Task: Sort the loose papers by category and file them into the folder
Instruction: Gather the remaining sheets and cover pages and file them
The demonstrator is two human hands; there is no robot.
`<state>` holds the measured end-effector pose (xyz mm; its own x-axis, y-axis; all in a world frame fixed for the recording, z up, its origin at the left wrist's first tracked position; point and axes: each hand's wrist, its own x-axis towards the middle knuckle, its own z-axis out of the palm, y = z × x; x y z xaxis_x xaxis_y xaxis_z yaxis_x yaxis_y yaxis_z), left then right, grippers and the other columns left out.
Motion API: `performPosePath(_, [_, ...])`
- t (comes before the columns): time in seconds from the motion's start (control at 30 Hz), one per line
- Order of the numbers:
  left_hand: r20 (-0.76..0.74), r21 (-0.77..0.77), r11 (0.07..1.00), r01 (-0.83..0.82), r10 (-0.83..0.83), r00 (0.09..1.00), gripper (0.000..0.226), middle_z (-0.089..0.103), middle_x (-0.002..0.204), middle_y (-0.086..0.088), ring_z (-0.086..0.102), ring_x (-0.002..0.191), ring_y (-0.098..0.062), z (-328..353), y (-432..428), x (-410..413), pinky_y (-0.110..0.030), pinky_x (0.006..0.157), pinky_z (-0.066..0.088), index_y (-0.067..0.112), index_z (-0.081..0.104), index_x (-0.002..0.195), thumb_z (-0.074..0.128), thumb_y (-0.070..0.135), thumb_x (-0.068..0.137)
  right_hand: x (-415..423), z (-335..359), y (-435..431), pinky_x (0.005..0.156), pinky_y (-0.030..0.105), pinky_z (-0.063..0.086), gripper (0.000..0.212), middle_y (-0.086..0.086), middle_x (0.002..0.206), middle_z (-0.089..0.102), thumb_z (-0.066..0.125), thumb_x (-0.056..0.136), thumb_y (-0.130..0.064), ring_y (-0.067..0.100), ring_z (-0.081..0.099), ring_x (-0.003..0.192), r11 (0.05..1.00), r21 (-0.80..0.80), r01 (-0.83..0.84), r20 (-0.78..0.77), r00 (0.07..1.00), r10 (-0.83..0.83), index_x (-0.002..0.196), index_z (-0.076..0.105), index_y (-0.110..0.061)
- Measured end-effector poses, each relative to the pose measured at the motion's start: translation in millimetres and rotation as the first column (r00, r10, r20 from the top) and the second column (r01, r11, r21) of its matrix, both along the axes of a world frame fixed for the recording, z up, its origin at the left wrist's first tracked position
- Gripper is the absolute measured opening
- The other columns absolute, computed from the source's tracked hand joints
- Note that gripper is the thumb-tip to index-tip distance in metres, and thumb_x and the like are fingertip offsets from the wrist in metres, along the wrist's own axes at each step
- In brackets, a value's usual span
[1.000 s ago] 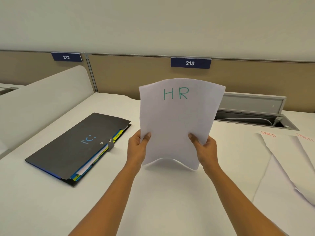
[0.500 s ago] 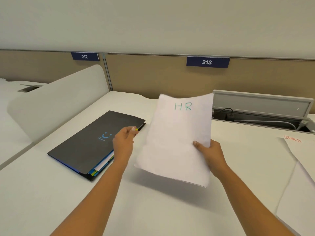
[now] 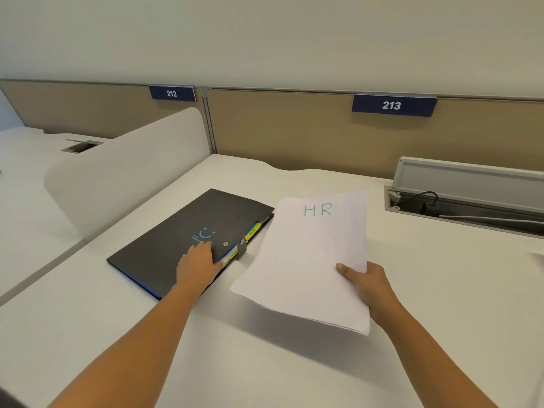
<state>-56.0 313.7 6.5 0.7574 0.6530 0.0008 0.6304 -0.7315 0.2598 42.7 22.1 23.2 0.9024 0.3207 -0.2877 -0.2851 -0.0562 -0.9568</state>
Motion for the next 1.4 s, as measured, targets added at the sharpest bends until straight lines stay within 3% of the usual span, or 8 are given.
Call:
performPosePath(0.33, [0.008,0.198,0.978,0.071,-0.074,0.997,0.034,0.063,0.101,-0.007,0.059,0.088,-0.025,-4.0,4.0,-2.3,-0.031,0.066,0.040,0.014,0.056,0.110,0.029,0.032,0.100,3.0,3.6,10.7,0.063,0.032,0.052,0.014,0.009,0.092,0.067,0.066,0.085,-0.009,0.025,0.065,0.078,1.000,0.012,0.013,-0.058,0.998,-0.013,0.097,0.061,-0.005])
performPosePath(0.57, [0.164,0.267,0.960,0.088,-0.135,0.977,0.036,0.067,0.099,-0.014,0.065,0.083,-0.027,17.6,16.1,-6.1,-0.033,0.071,0.051,0.008,0.054,0.120,0.029,0.027,0.101,4.2,25.3,17.3,0.039,0.017,0.048,0.007,0.008,0.079,0.065,0.065,0.084,-0.003,0.020,0.063,0.063,0.994,-0.034,-0.105,-0.115,0.988,0.101,0.086,0.059,-0.005])
performPosePath(0.73, [0.048,0.325,0.935,0.141,-0.165,0.985,0.035,0.062,0.116,-0.015,0.063,0.097,-0.028,29.3,21.4,-7.9,-0.030,0.078,0.050,0.013,0.045,0.133,0.035,0.018,0.100,7.8,40.6,29.8,0.041,0.017,0.048,0.021,0.009,0.080,0.066,0.066,0.083,-0.003,0.015,0.066,0.053,0.971,-0.079,-0.228,-0.140,0.966,0.215,0.102,0.059,0.000])
performPosePath(0.8, [-0.038,0.351,0.921,0.166,-0.163,0.986,0.039,0.058,0.124,-0.013,0.061,0.105,-0.028,32.1,23.2,-8.3,-0.030,0.084,0.049,0.015,0.040,0.138,0.037,0.013,0.099,10.4,48.9,33.5,0.040,0.015,0.047,0.014,0.008,0.078,0.066,0.066,0.083,-0.004,0.012,0.065,0.047,0.957,-0.098,-0.273,-0.138,0.956,0.259,0.096,0.061,-0.001])
performPosePath(0.9, [-0.068,0.377,0.907,0.190,-0.177,0.982,0.039,0.061,0.120,-0.010,0.062,0.102,-0.027,31.6,28.4,-10.6,-0.029,0.082,0.049,0.017,0.042,0.135,0.041,0.011,0.096,15.0,63.0,32.7,0.040,0.013,0.043,0.009,0.005,0.072,0.065,0.068,0.083,-0.014,0.013,0.062,0.048,0.902,-0.246,-0.354,-0.096,0.935,0.341,0.082,0.061,-0.009])
performPosePath(1.1, [-0.016,0.336,0.919,0.208,-0.215,0.976,0.037,0.059,0.124,-0.011,0.061,0.103,-0.024,34.8,28.7,-13.7,-0.025,0.083,0.047,0.017,0.044,0.135,0.035,0.013,0.099,23.2,71.1,52.6,0.055,0.023,0.044,0.031,0.002,0.080,0.064,0.070,0.081,-0.027,0.016,0.059,0.066,0.721,-0.495,-0.485,-0.122,0.860,0.495,0.103,0.060,-0.008])
performPosePath(1.27, [0.049,0.268,0.937,0.225,-0.247,0.968,0.032,0.066,0.107,-0.014,0.064,0.087,-0.027,38.6,33.9,-14.9,-0.029,0.078,0.050,0.013,0.056,0.124,0.037,0.012,0.099,16.5,64.6,87.2,0.038,0.014,0.043,0.033,0.006,0.084,0.060,0.068,0.083,-0.009,0.016,0.056,0.063,0.834,-0.344,-0.431,-0.142,0.902,0.408,0.111,0.053,-0.002])
performPosePath(1.4, [0.061,0.210,0.947,0.241,-0.259,0.964,0.034,0.067,0.107,-0.014,0.064,0.091,-0.030,46.7,38.0,-12.7,-0.033,0.081,0.050,0.015,0.059,0.123,0.034,0.016,0.100,6.9,49.6,121.5,0.058,0.026,0.050,0.034,0.015,0.098,0.063,0.063,0.081,0.003,0.027,0.061,0.076,0.930,-0.227,-0.290,-0.100,0.956,0.274,0.114,0.054,0.007])
